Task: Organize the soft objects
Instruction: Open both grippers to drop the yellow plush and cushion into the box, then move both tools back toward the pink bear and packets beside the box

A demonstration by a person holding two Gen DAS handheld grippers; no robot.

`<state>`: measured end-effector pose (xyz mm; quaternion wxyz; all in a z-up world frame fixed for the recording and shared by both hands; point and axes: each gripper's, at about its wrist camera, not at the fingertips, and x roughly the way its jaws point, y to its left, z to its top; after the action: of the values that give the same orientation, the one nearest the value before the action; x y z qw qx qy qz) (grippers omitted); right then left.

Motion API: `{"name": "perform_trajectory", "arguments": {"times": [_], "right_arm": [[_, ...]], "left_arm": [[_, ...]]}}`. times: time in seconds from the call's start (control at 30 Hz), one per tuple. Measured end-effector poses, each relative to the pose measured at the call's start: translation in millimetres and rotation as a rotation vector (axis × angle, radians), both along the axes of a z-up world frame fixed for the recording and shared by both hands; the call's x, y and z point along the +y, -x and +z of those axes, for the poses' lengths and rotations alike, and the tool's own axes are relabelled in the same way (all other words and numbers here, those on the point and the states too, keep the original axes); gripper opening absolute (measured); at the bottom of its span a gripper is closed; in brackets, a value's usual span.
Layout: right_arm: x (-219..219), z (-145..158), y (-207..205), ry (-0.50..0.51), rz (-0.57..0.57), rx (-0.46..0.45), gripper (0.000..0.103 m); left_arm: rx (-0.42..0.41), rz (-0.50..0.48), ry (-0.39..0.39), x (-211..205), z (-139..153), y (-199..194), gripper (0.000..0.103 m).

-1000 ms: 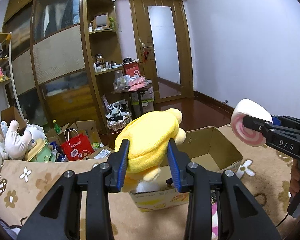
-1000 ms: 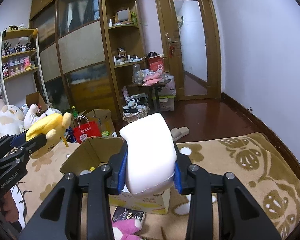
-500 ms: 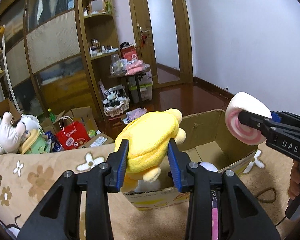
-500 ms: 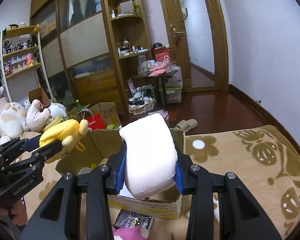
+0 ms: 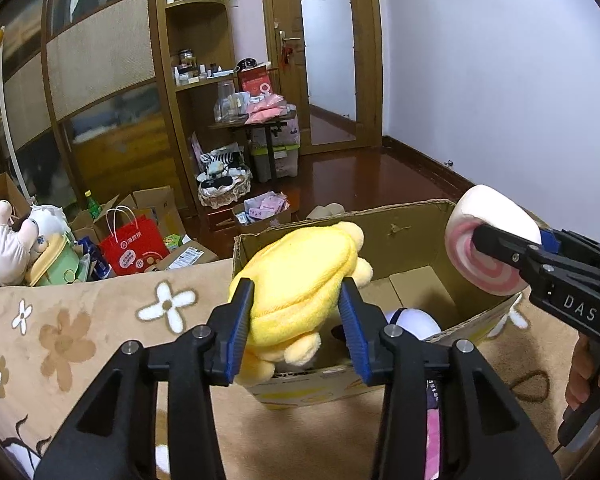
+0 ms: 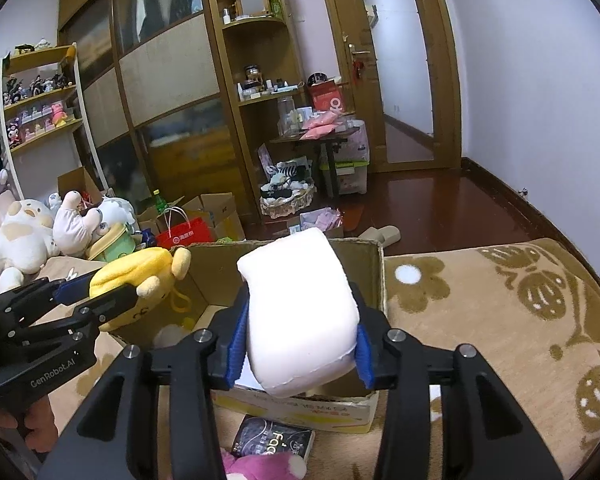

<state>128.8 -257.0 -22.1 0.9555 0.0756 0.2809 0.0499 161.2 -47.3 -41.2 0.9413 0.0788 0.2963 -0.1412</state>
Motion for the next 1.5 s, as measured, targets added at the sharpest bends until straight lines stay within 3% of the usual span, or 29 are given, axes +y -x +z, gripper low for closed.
{"name": "perform_trajectory", "arguments": {"times": [0.2,0.33,0.67,0.87,1.5], "right_arm": [[0.8,-4.0,-2.3,-0.007,0.003,0.016,0.052],[-2.9,-9.0,-3.4,-0.026,0.008,0.041,0.055],[-7.2,-7.0,5.1,-0.033,-0.011,0.038,0.082],[-6.1,-2.5,14.4,-0.027,-0.016,0.043,0.090],[-1.9,19.7,70.1,0.026,-0.035,0.052,0.102]], "left_arm": [[-0.032,0.020,-0.028,-0.7,0.3,1.7,0.057],[-0.007,0.031,-0.016,0.9,0.4,0.9,0.067],[0.025,0.063,-0.022,10.4,1.9,5.7,0.081],[0.038,0.087,-0.020,15.5,7.6,16.4,0.093],[0.079,0.114,0.008,36.6,31.9,70.9,0.095]]}}
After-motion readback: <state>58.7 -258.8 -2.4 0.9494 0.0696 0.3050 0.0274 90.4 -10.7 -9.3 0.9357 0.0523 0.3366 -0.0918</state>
